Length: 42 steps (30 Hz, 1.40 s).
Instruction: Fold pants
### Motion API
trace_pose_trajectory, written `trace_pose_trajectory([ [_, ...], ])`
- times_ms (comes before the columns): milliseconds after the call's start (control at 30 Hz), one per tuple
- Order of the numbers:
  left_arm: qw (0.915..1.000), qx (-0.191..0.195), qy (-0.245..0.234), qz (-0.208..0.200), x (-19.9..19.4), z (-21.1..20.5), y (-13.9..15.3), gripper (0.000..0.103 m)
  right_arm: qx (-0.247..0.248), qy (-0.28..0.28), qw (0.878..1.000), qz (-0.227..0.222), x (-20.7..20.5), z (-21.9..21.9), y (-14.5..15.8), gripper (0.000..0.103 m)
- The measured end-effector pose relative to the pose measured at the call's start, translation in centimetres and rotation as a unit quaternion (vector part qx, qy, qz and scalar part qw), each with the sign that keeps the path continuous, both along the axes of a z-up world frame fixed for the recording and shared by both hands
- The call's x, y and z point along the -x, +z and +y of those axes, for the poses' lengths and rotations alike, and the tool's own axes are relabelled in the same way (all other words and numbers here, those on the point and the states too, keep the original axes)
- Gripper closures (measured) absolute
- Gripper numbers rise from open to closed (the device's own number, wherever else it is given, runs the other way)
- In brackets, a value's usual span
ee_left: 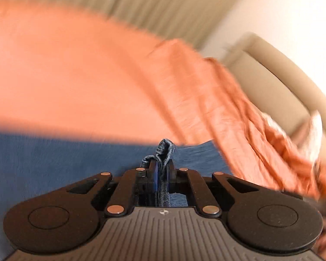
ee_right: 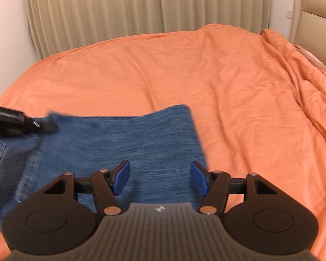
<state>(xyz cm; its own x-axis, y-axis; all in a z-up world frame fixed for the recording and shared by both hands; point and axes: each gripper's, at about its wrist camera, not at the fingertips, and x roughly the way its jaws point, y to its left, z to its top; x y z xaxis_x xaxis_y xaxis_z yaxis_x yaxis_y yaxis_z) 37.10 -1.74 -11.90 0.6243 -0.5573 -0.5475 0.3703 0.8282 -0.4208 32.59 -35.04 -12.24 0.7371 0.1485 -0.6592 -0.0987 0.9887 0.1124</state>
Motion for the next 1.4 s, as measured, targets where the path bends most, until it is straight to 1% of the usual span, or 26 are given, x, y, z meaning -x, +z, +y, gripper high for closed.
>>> trace_pose_trajectory([
  [33, 0.9995, -0.022, -0.01, -0.022, 0.3, -0.7, 1.2, 0.097, 0.0, -0.004, 1.0, 0.001, -0.3, -0.5, 0.1, 0.053],
  [67, 0.9986, -0.041, -0.013, -0.03, 0.2, -1.2, 1.9, 0.097, -0.003, -0.008, 1.0, 0.004, -0.5, -1.0, 0.2, 0.068],
  [100, 0.9978, -0.06, -0.011, -0.025, -0.2, -1.6, 2.1, 0.097, -0.007, -0.01, 1.0, 0.009, -1.0, -1.3, 0.3, 0.074],
  [133, 0.9966, -0.081, -0.005, -0.012, -0.9, -1.9, 1.7, 0.097, -0.01, -0.013, 1.0, 0.011, -1.5, -1.6, 0.3, 0.081],
  [167, 0.9957, -0.092, 0.002, 0.007, -1.5, -1.8, 0.8, 0.097, -0.011, -0.016, 1.0, 0.011, -2.0, -1.7, 0.3, 0.083],
  [233, 0.9946, -0.091, 0.012, 0.05, -2.8, -1.3, -1.5, 0.097, -0.011, -0.017, 1.0, 0.009, -3.5, -1.9, 0.2, 0.084],
  [267, 0.9935, -0.09, 0.02, 0.066, -3.2, -1.0, -2.7, 0.097, -0.011, -0.017, 1.0, 0.007, -4.3, -1.9, 0.0, 0.087],
  [367, 0.9915, -0.074, 0.041, 0.098, -3.8, -0.1, -5.3, 0.096, -0.022, -0.013, 1.0, 0.002, -7.5, -1.9, -0.8, 0.09],
  [400, 0.9915, -0.065, 0.046, 0.103, -3.9, 0.2, -5.8, 0.096, -0.026, -0.008, 1.0, 0.001, -8.7, -1.8, -1.1, 0.091],
  [467, 0.9915, -0.062, 0.049, 0.103, -3.9, 0.4, -6.3, 0.096, -0.022, 0.001, 1.0, 0.003, -11.1, -1.4, -1.9, 0.092],
  [567, 0.9918, -0.067, 0.044, 0.099, -3.9, 0.1, -6.4, 0.096, -0.015, -0.005, 1.0, 0.024, -14.2, -1.0, -3.4, 0.096],
  [633, 0.9919, -0.059, 0.042, 0.104, -4.1, 0.4, -6.5, 0.096, -0.012, -0.013, 0.999, 0.047, -15.9, -1.3, -4.8, 0.097],
  [667, 0.9919, -0.056, 0.042, 0.106, -4.4, 0.2, -6.6, 0.095, -0.01, -0.017, 0.998, 0.056, -16.5, -1.5, -5.5, 0.102],
  [700, 0.9919, -0.055, 0.041, 0.107, -4.4, 0.3, -6.7, 0.093, 0.001, -0.019, 0.998, 0.058, -16.9, -1.5, -6.1, 0.103],
  [733, 0.9919, -0.056, 0.039, 0.107, -4.4, 0.2, -6.8, 0.091, 0.013, -0.019, 0.998, 0.062, -17.2, -1.6, -6.5, 0.1],
  [800, 0.9917, -0.064, 0.039, 0.104, -4.3, 0.1, -6.6, 0.088, 0.007, -0.018, 0.998, 0.065, -17.5, -2.0, -6.3, 0.099],
  [867, 0.991, -0.076, 0.04, 0.102, -4.2, -0.6, -6.0, 0.087, 0.011, -0.019, 0.998, 0.06, -16.9, -2.0, -5.2, 0.098],
  [933, 0.9899, -0.09, 0.044, 0.101, -3.4, -0.8, -5.2, 0.078, 0.008, -0.012, 0.999, 0.049, -15.3, -2.2, -3.7, 0.098],
  [967, 0.9896, -0.097, 0.047, 0.096, -2.8, -1.0, -4.8, 0.076, 0.01, -0.008, 0.999, 0.046, -14.3, -2.3, -3.1, 0.098],
  [1033, 0.9899, -0.106, 0.058, 0.074, -1.3, -1.0, -3.9, 0.076, 0.016, 0.0, 0.999, 0.041, -11.7, -2.3, -1.9, 0.097],
  [1100, 0.991, -0.103, 0.065, 0.057, 0.5, -1.0, -3.0, 0.076, 0.012, 0.009, 0.999, 0.04, -8.6, -2.3, -0.7, 0.097],
  [1167, 0.9929, -0.091, 0.056, 0.052, 2.2, -1.1, -2.2, 0.076, 0.002, 0.015, 0.999, 0.044, -5.9, -2.7, -0.2, 0.097],
  [1233, 0.9939, -0.082, 0.041, 0.061, 3.7, -1.5, -1.8, 0.076, -0.004, 0.018, 0.999, 0.048, -3.2, -2.7, 0.2, 0.097],
  [1333, 0.9936, -0.061, 0.015, 0.094, 5.3, -2.3, -2.2, 0.076, 0.011, 0.029, 0.998, 0.052, -0.4, -2.6, -0.2, 0.097],
  [1367, 0.993, -0.069, 0.01, 0.096, 5.8, -2.6, -2.5, 0.076, 0.016, 0.034, 0.998, 0.056, 0.3, -2.5, -0.6, 0.097],
  [1400, 0.9921, -0.081, 0.008, 0.096, 6.1, -2.9, -2.9, 0.081, 0.019, 0.035, 0.997, 0.063, 0.7, -2.4, -1.1, 0.097],
])
